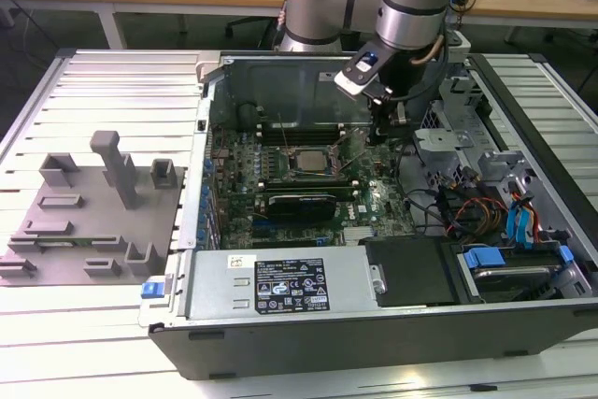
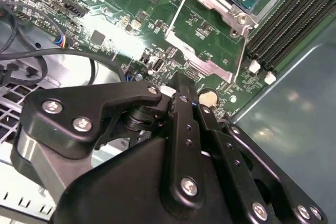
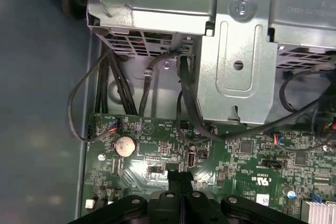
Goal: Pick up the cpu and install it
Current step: 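Close the cpu cover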
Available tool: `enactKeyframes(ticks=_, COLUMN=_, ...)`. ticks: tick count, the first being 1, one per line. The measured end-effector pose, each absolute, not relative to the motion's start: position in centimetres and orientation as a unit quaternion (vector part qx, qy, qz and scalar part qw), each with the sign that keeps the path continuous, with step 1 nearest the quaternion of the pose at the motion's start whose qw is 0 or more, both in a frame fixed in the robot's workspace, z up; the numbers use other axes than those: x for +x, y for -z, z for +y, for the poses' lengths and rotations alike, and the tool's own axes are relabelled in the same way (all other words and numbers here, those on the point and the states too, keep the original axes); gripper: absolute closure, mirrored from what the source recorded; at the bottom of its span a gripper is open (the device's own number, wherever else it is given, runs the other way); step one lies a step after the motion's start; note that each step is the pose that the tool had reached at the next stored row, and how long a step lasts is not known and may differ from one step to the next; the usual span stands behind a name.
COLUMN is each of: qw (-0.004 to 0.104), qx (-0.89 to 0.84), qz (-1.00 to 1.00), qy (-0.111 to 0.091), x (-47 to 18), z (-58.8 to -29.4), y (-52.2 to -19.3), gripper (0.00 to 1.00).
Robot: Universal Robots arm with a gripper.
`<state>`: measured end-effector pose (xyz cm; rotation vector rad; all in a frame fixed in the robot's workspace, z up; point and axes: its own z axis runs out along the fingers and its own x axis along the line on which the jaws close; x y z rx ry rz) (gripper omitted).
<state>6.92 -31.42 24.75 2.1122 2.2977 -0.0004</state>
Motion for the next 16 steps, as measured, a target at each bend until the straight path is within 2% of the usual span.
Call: enactKeyframes(ticks=16, qw=0.01, qx=0.677, qz=0.736, qy=0.0, x=6.95, z=-31.42, y=-23.99, gripper=0.89)
